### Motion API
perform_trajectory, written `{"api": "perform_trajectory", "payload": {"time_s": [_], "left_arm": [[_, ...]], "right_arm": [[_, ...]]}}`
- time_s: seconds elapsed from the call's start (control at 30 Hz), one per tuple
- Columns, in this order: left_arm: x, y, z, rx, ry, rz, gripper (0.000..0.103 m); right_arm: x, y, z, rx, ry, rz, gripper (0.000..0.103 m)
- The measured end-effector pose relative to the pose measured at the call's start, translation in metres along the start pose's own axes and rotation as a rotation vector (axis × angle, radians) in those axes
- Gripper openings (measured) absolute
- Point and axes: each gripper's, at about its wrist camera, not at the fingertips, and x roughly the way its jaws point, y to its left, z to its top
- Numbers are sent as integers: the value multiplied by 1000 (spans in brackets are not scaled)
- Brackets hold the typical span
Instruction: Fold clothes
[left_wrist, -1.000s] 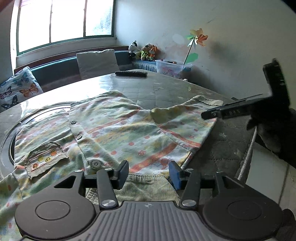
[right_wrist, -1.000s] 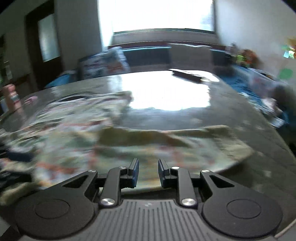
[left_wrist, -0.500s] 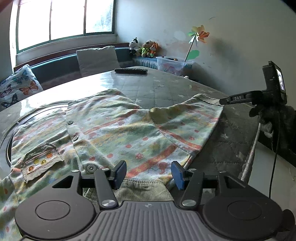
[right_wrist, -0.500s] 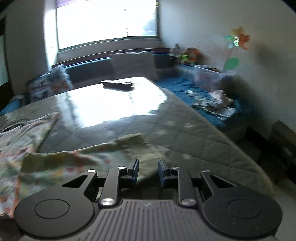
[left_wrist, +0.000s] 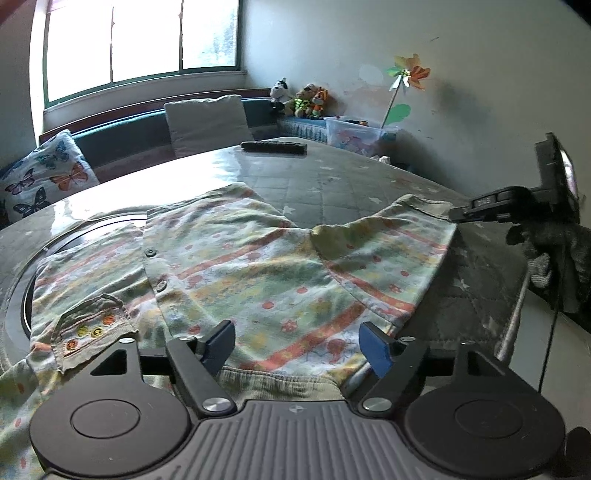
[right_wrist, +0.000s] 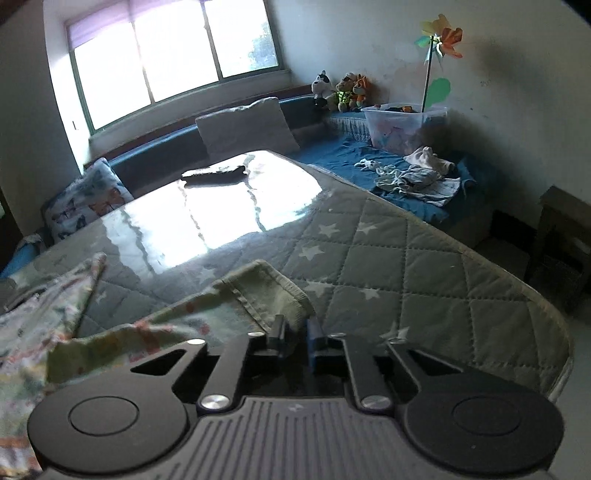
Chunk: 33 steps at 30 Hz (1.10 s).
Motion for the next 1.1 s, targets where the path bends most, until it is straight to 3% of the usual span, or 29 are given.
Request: {"api": "perform_trajectory", "payload": {"time_s": [0.27, 0.67, 0.87, 1.1], "left_arm": [[6, 7, 0, -24, 19, 35, 79], [-21, 34, -15, -100, -28, 103, 80], [-44, 54, -28, -158, -61, 159, 80], [-68, 78, -44, -224, -79, 231, 81]], "right_arm": [[-39, 16, 27, 1, -98, 97, 4], [-117, 126, 58, -190, -248, 455, 4], [-124, 198, 47, -313, -212, 637, 4], [-107, 272, 10, -465, -80, 767, 4]]}}
